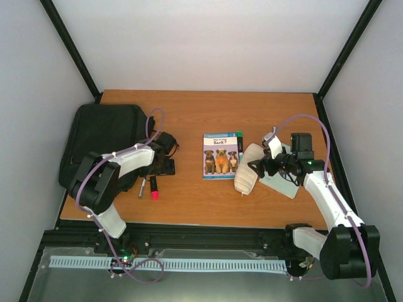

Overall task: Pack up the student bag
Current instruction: Adjust the stationery at the center of the board.

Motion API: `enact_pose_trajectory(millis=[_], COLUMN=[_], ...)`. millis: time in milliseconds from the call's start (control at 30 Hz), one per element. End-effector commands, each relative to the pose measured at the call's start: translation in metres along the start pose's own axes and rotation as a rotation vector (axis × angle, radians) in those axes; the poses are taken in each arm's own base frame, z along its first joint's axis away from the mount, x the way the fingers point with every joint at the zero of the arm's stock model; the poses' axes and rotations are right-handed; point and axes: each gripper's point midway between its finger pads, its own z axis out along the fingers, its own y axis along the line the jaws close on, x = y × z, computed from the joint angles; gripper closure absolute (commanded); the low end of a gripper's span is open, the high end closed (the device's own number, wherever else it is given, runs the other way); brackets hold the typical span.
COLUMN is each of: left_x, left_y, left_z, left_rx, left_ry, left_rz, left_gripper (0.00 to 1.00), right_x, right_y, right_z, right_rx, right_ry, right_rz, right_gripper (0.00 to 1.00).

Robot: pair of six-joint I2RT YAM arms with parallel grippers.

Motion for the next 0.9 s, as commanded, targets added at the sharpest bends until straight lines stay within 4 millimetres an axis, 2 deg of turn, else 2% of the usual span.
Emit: enact_pose_trajectory(millis=[0,67,167,400,567,667,867], left_x=[-0.005,-0.007,-0.003,-0.001,0.006,0.017,0.036], left_y=[0.012,0.018,0.025,0.02,0.01,-0.001,-0.021], left_z=[-0.013,-0.016,-0.012,0.001,0.008,0.01,0.002], left_rx=[-0.023,-0.046,-0.052,0.043,0.094,0.164,0.22], left_ry=[-0.049,-0.067,-0.044,-0.003,0.029,0.06,0.042], left_rz=[0.016,0.019,-0.006,-0.084,-0.083,-0.082,-0.004], left_gripper=[0.0,0.0,0.0,0.0,0.0,0.0,0.0], right_x=[-0.005,-0.004,-0.003,-0.003,-0.003,-0.002,-0.001], right_y=[0.004,0.005,0.005,0.006,0.006,0.006,0.006], right_z=[0.001,0.002,0.002,0.003,0.004,0.004,0.007], right_rx=[-0.032,-0.038,-0.044,-0.049,-0.053,-0.056,-0.069], right_ry=[-0.003,0.002,0.008,0.01,0.015,0.018,0.026], right_rz=[-0.017,-0.016,-0.013,-0.012,-0.011,-0.009,-0.004], right_gripper=[0.0,0.0,0.0,0.0,0.0,0.0,0.0])
